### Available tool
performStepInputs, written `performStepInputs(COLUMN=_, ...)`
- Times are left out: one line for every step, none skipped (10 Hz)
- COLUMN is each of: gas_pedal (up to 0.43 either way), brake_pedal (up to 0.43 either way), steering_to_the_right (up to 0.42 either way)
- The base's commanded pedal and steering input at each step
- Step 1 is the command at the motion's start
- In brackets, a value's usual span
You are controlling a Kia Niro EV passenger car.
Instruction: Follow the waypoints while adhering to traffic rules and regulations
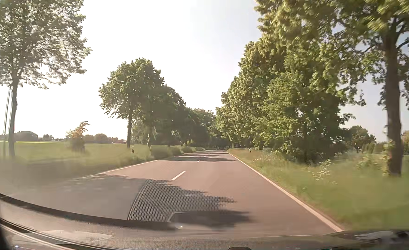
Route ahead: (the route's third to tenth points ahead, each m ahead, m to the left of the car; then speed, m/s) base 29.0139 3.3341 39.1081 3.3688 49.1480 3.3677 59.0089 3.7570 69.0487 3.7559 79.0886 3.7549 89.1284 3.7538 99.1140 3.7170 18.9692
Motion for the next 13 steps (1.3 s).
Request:
performStepInputs(gas_pedal=0.220, brake_pedal=0.000, steering_to_the_right=0.002)
performStepInputs(gas_pedal=0.220, brake_pedal=0.000, steering_to_the_right=0.001)
performStepInputs(gas_pedal=0.209, brake_pedal=0.000, steering_to_the_right=0.002)
performStepInputs(gas_pedal=0.209, brake_pedal=0.000, steering_to_the_right=0.002)
performStepInputs(gas_pedal=0.209, brake_pedal=0.000, steering_to_the_right=0.002)
performStepInputs(gas_pedal=0.209, brake_pedal=0.000, steering_to_the_right=0.003)
performStepInputs(gas_pedal=0.197, brake_pedal=0.000, steering_to_the_right=0.003)
performStepInputs(gas_pedal=0.189, brake_pedal=0.000, steering_to_the_right=0.003)
performStepInputs(gas_pedal=0.189, brake_pedal=0.000, steering_to_the_right=0.003)
performStepInputs(gas_pedal=0.189, brake_pedal=0.000, steering_to_the_right=0.003)
performStepInputs(gas_pedal=0.189, brake_pedal=0.000, steering_to_the_right=0.003)
performStepInputs(gas_pedal=0.189, brake_pedal=0.000, steering_to_the_right=0.002)
performStepInputs(gas_pedal=0.189, brake_pedal=0.000, steering_to_the_right=0.003)
